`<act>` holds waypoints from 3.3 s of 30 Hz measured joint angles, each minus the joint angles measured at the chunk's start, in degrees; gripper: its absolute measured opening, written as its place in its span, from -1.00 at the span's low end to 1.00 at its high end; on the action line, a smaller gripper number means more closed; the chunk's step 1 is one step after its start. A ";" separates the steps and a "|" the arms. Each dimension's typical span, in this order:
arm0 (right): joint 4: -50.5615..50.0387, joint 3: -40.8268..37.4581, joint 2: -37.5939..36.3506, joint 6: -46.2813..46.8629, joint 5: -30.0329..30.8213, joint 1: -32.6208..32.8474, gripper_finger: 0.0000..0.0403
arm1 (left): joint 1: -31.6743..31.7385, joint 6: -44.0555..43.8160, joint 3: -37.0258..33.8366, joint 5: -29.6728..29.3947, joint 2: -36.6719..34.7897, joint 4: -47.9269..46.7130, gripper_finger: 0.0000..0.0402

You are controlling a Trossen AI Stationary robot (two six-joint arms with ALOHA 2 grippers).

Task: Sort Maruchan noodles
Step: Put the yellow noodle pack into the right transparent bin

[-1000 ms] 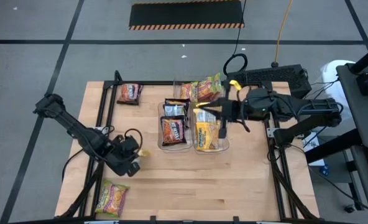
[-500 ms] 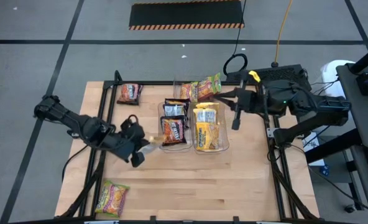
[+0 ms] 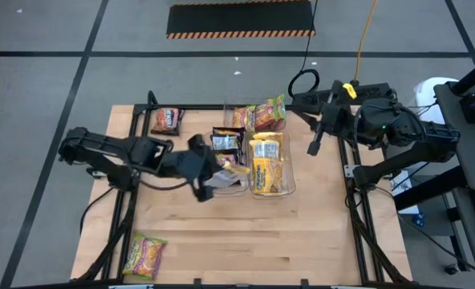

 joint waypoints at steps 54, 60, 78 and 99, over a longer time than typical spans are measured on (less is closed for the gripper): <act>-5.61 0.00 -0.62 -0.20 -0.04 0.02 -1.00 | 17.49 19.74 4.44 27.90 23.46 21.36 -0.99; -5.61 0.00 -0.63 -0.22 -0.04 0.02 -1.00 | 18.62 18.82 4.44 30.35 23.46 19.68 -0.99; -5.59 0.00 -0.62 -1.95 -0.04 0.02 -1.00 | 17.02 23.62 4.44 37.26 23.47 19.07 -1.00; -5.58 0.00 -0.64 -1.95 -0.06 0.02 -1.00 | 17.84 23.63 4.35 36.88 24.88 21.58 -0.95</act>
